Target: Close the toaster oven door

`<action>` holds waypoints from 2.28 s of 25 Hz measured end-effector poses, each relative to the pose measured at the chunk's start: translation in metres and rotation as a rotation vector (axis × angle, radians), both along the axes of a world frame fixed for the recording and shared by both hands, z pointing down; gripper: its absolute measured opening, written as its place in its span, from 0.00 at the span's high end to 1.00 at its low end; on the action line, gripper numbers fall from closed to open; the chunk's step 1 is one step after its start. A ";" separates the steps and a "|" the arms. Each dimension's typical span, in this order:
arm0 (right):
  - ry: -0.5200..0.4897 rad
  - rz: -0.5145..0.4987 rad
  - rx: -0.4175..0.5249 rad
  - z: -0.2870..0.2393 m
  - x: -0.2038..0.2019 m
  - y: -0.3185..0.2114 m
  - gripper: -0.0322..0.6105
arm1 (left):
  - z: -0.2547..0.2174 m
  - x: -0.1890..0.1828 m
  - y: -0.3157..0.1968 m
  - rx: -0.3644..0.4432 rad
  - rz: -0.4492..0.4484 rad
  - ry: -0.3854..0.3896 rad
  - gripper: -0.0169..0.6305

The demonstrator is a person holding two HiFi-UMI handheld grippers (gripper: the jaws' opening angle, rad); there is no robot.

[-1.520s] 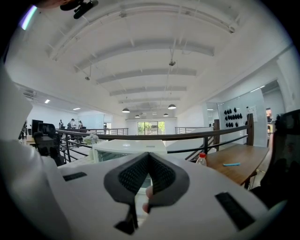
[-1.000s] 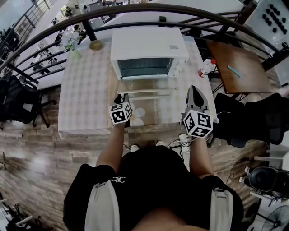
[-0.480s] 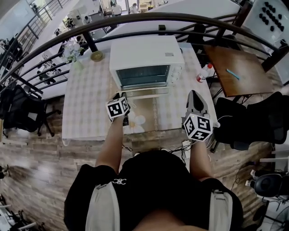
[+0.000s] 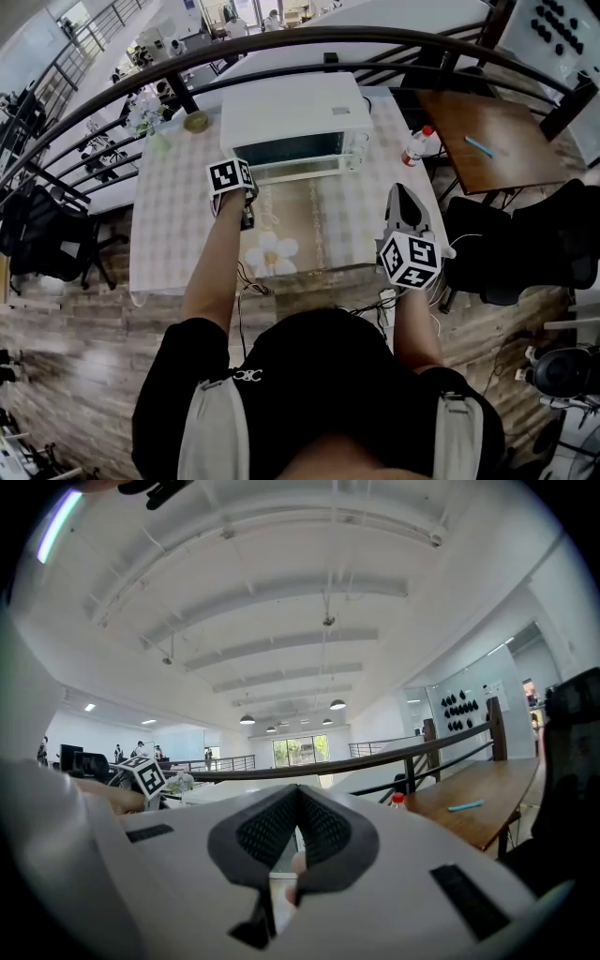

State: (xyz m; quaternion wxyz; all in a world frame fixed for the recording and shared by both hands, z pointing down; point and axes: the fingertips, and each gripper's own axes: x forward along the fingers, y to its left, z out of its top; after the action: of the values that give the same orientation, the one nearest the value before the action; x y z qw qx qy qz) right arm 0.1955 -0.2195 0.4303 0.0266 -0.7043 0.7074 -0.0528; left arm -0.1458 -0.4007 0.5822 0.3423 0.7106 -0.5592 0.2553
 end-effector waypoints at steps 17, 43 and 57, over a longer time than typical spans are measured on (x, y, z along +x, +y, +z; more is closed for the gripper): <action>-0.007 -0.002 -0.042 0.018 0.008 -0.002 0.96 | -0.009 0.002 -0.057 -0.225 -0.010 0.134 0.81; -0.006 -0.072 -0.036 0.014 -0.007 0.001 0.96 | -0.105 0.012 -0.049 0.020 0.140 -0.039 0.78; -0.012 -0.171 0.142 -0.046 -0.050 -0.009 0.96 | -0.243 0.030 0.096 0.827 0.079 -0.041 0.95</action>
State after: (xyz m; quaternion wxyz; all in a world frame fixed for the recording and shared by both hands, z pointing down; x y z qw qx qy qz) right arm 0.1452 -0.2288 0.3842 0.0760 -0.6375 0.7667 -0.0087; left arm -0.1159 -0.3050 0.3390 0.0067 0.8040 -0.5935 0.0363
